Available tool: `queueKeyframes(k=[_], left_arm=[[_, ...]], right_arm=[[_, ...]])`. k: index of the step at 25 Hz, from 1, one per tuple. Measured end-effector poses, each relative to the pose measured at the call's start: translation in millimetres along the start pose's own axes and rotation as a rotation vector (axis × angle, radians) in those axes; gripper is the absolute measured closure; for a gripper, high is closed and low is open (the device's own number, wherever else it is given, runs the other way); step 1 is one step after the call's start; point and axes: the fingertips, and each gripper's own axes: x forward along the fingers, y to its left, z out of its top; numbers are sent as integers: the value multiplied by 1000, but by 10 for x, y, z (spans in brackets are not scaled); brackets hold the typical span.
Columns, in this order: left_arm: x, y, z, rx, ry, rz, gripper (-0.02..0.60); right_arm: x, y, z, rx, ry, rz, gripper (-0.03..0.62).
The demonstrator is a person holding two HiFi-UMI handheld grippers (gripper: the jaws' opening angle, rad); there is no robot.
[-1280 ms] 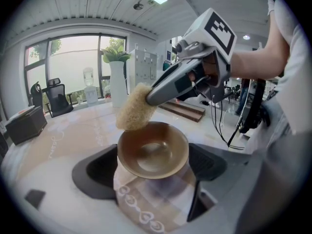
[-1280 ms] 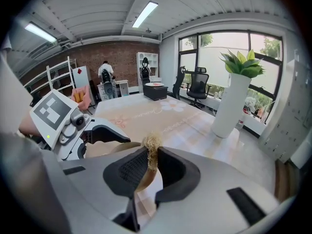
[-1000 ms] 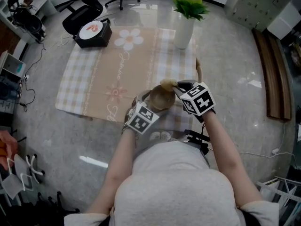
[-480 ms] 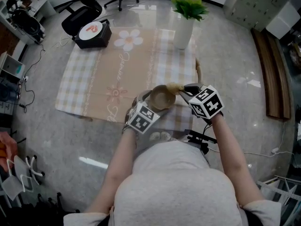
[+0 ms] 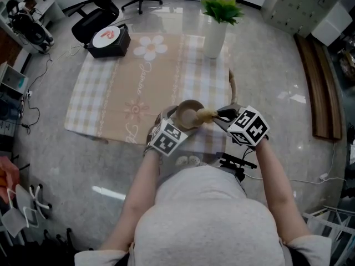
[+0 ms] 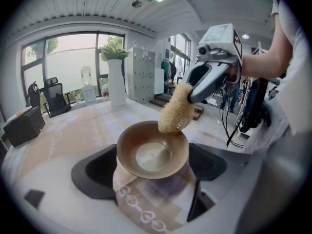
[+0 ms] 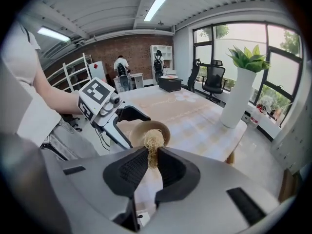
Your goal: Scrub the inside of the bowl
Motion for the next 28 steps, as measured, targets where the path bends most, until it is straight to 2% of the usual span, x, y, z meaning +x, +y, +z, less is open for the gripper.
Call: queueKeyframes(k=[11,16,25,28], left_arm=[[1,-1,8,4,1,-9,140],[10,-8,8,3,5,-16,140],[11,-9,6,0,11,-19,140],[12,-6,8,-2,13,-20,140]], right_arm=[[119,283,211,-106,-17,85,534],[261,397,293,-173,10,132,534],[399,478,408,-218,10,167,534],[453,460,463,-214,-3,144,534]])
